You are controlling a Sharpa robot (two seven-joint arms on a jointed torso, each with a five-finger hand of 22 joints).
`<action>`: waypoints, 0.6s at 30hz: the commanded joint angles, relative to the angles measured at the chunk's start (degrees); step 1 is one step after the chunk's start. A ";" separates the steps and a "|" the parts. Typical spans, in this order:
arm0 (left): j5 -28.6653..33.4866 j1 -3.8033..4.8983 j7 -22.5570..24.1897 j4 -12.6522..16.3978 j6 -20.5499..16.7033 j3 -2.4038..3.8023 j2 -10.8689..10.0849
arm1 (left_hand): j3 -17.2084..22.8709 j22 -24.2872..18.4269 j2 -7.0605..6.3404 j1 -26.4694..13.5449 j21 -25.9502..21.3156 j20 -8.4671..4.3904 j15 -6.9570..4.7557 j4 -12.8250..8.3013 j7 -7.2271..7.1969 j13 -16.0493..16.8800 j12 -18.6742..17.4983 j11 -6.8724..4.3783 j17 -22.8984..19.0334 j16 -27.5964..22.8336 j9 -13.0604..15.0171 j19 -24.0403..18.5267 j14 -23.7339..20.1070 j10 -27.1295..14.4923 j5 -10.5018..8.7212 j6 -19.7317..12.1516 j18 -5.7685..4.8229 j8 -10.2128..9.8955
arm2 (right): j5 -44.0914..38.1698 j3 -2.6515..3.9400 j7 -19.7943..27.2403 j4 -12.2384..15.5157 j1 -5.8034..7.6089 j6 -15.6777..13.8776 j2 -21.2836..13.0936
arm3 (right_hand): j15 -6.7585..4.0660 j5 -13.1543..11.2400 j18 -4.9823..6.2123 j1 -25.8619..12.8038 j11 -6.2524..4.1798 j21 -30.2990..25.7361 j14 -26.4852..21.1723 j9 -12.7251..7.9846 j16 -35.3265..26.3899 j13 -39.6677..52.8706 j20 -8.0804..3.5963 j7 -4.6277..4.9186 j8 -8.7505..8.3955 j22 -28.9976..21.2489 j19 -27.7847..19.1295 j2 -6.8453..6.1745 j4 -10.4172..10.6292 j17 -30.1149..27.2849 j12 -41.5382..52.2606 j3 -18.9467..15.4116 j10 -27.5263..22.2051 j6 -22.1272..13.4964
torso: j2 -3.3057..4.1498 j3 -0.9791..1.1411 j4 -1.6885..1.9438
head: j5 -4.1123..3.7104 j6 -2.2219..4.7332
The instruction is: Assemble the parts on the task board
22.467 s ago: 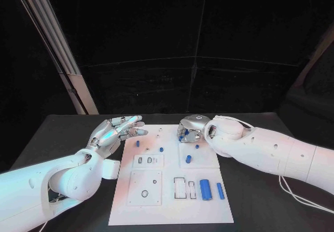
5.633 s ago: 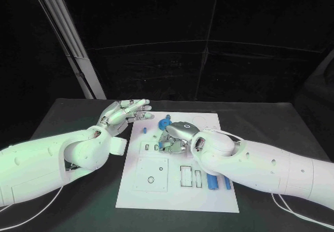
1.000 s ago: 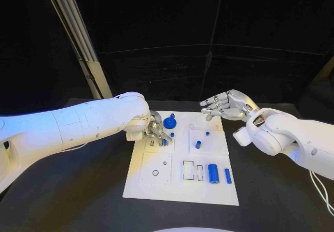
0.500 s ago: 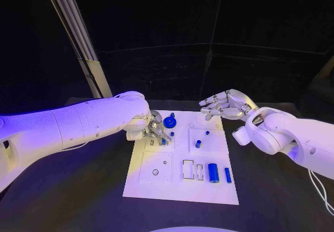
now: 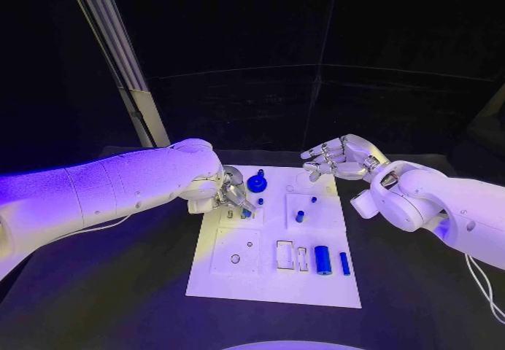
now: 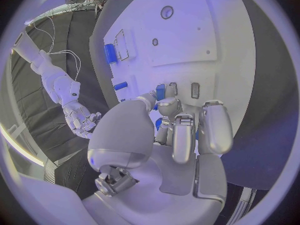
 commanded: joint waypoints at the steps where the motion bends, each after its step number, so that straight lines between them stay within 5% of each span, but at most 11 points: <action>1: 0.15 0.04 0.33 1.05 -2.92 0.01 -0.76 | 13.25 0.15 -1.24 -2.41 -0.10 -0.03 0.08 -10.06 -0.36 -0.22 -0.09 -0.48 15.09 0.18 0.93 0.38 5.85 0.88 0.00 -0.25 -0.91 0.98 | 0.25 0.04 0.24 -0.09 0.11 1.07 0.05 | 0.35 -0.55 0.11 -0.52 -0.01 -0.49 -0.09 -0.01 -0.47 -0.11 0.56 0.07 -0.19 -0.12 -0.03 0.06 0.10 -0.09 -0.19 -0.21 -0.34 -0.38 | -0.05 -0.01 0.22 | 0.01 -0.04; 18: -5.35 -0.69 -0.04 6.82 -11.46 -0.08 -4.49 | 17.06 0.62 -2.35 -4.61 0.07 -0.13 -0.09 -10.92 -0.58 0.46 0.68 -0.62 15.09 0.18 2.00 0.63 5.85 1.57 -0.06 -0.38 -0.99 2.25 | 0.25 0.01 -0.12 -0.87 0.10 1.08 0.37 | 0.48 -1.92 0.16 -1.65 0.08 -1.12 0.10 0.04 -0.87 -0.21 0.77 0.12 -0.12 -0.49 0.18 0.29 0.41 -0.17 0.03 -0.78 -0.34 -0.43 | 0.03 -0.09 0.09 | 0.61 -0.05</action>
